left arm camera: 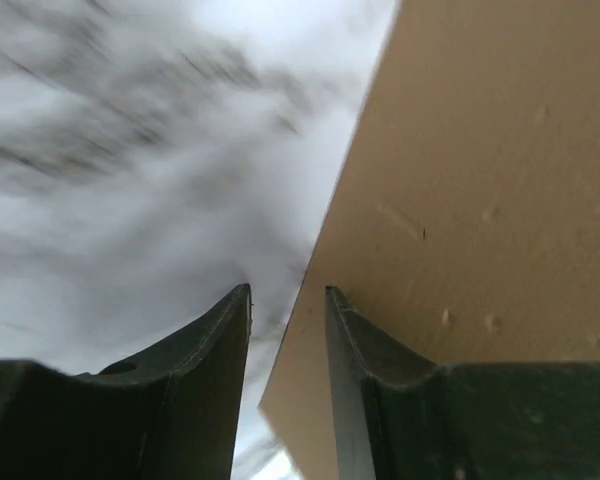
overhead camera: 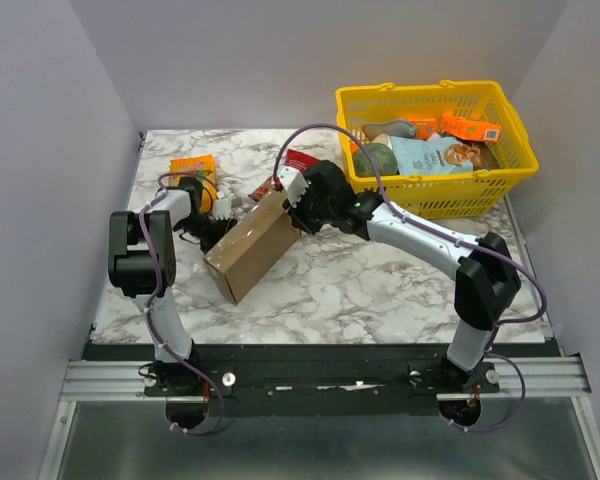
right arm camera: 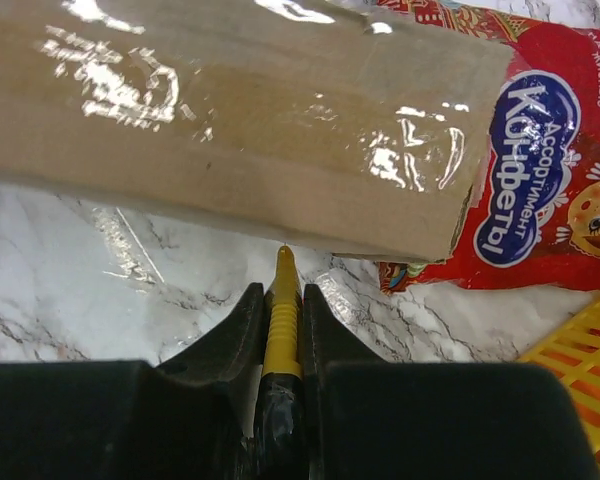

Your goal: Unpack the express box

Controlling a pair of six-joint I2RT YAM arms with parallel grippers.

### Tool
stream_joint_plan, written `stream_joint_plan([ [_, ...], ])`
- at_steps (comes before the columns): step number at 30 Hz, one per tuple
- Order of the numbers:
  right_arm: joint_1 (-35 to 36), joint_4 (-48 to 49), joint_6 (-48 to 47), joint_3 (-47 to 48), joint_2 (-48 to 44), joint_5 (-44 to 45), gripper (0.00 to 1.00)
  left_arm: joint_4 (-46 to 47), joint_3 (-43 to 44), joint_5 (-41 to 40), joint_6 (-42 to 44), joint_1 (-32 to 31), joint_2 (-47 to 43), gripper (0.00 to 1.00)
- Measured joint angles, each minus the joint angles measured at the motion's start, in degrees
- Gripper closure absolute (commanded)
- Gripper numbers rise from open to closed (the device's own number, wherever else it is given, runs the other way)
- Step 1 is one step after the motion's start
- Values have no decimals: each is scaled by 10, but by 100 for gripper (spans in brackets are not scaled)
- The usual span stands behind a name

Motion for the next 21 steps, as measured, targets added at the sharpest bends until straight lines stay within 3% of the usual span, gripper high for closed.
stream_joint_plan([
  [5,0,-1,-18,1,6,14,100,-14,-74,6,3,-17,-49,47],
  [12,-1,-2,-34,-8,-2,21,100,-30,-80,7,21,-17,-99,31],
  [13,-2,-4,-37,-10,-6,24,100,-31,-80,7,24,-17,-107,26],
  [14,-5,-6,-39,-14,-13,27,100,-32,-80,7,26,-17,-113,2],
  [21,-15,-54,-54,-27,-138,35,100,10,-84,23,8,38,-223,1],
])
